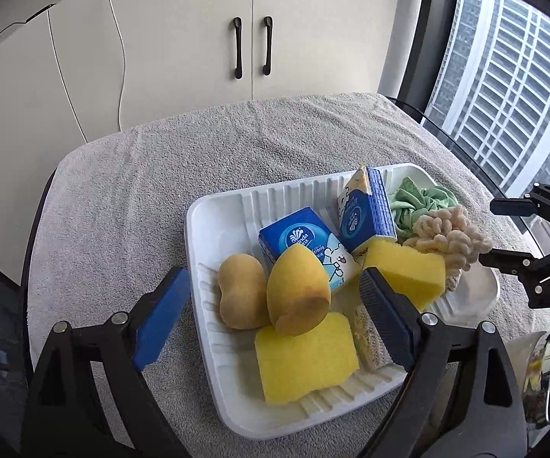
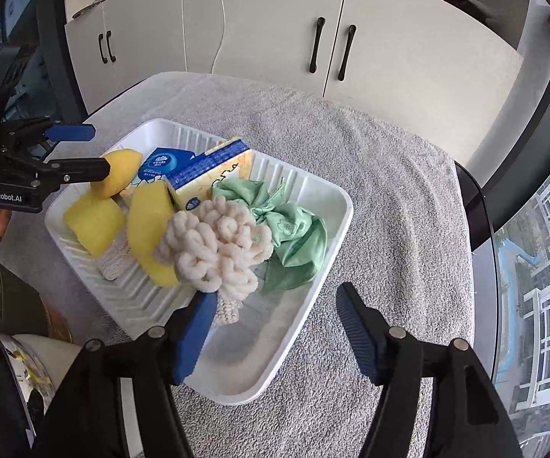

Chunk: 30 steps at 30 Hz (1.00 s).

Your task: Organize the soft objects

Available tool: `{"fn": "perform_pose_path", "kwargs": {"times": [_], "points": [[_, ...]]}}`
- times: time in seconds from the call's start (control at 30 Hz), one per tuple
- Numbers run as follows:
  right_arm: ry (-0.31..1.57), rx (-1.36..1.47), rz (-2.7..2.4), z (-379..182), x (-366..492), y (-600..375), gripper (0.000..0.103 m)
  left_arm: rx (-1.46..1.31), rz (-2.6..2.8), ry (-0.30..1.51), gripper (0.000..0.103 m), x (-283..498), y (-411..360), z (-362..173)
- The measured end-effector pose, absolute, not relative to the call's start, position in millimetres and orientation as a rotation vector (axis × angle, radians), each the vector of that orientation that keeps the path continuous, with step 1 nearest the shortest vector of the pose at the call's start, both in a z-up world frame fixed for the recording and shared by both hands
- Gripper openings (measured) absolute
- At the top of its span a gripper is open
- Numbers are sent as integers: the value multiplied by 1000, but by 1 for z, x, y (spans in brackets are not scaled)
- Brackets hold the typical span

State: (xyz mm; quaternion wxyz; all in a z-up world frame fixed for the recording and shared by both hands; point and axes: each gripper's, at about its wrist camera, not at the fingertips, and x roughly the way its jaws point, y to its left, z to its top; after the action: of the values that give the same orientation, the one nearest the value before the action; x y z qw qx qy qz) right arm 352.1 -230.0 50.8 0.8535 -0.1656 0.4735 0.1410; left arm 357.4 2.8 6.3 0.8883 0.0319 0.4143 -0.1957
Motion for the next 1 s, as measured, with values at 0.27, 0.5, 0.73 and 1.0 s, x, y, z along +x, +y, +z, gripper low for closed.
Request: {"fn": "perform_pose_path", "kwargs": {"times": [0.27, 0.5, 0.73, 1.0], "points": [[964, -333, 236, 66, 329, -246, 74, 64, -348, 780, 103, 325, 17, 34], [882, -211, 165, 97, 285, -274, 82, 23, -246, 661, 103, 264, 35, 65], [826, -147, 140, 108, 212, -280, 89, -29, -218, 590, 103, 181, 36, 77], [827, -61, 127, 92, 143, -278, 90, -58, -231, 585, 103, 109, 24, 66]]}}
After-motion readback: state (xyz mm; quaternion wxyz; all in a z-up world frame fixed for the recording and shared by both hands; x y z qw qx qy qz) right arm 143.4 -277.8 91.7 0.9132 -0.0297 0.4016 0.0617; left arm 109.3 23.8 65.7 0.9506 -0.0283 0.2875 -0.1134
